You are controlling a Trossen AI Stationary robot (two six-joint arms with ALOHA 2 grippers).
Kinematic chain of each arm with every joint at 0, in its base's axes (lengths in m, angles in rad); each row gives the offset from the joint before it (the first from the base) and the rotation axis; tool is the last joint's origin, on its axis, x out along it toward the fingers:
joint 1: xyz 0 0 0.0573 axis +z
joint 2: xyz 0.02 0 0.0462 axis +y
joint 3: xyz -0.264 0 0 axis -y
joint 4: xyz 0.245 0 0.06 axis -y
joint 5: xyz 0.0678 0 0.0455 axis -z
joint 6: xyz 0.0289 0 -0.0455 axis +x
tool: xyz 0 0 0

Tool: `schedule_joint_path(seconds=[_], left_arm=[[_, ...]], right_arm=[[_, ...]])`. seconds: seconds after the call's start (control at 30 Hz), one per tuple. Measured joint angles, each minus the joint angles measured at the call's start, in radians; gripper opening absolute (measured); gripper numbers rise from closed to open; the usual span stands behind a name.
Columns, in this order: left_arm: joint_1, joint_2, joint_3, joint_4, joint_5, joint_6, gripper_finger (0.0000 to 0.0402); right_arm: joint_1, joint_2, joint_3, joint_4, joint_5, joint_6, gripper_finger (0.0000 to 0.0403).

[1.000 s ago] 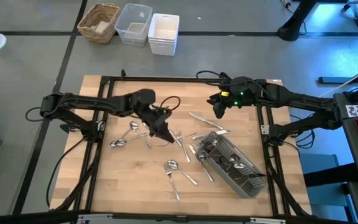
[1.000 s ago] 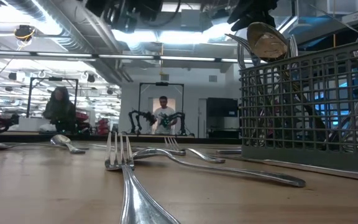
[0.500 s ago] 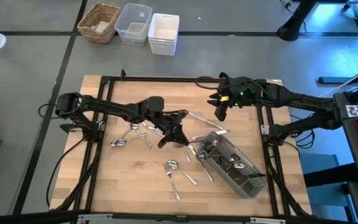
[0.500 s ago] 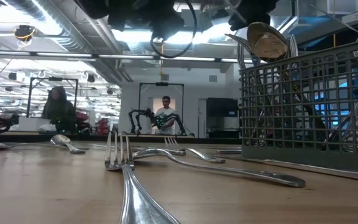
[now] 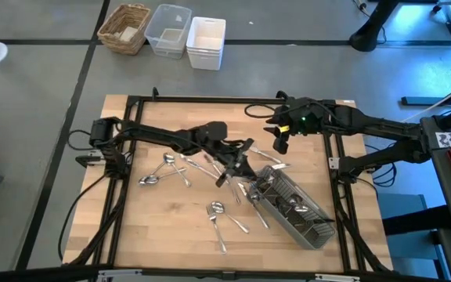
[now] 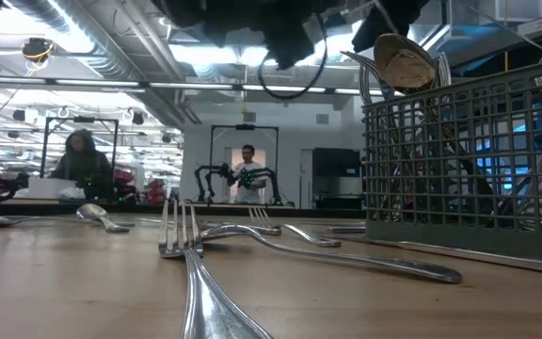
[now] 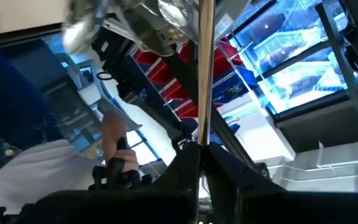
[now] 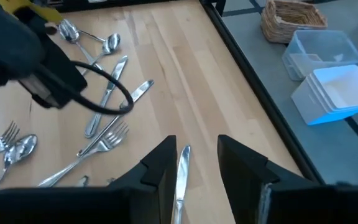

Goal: Sort silverware
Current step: Put the silver fork into the gray silverware basket

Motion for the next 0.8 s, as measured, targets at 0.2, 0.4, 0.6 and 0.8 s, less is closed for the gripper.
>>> schedule_joint_path(seconds=[0.2, 0.4, 0.6, 0.8], left_arm=[[0.013, 0.058, 0.037, -0.037, 0.001, -0.079, 0.0012], [0.041, 0.058, 0.036, -0.178, 0.006, -0.088, 0.0012], [0.055, 0.058, 0.036, -0.164, -0.054, -0.069, 0.0013], [0.043, 0.058, 0.036, -0.173, -0.067, -0.033, 0.0013]], right_arm=[[0.000, 0.000, 0.000, -0.001, 0.000, -0.013, 0.0119], [0.000, 0.000, 0.000, -0.015, -0.001, -0.013, 0.0119], [0.000, 0.000, 0.000, -0.026, 0.000, -0.013, 0.0119], [0.000, 0.000, 0.000, -0.025, 0.000, -0.014, 0.0119]])
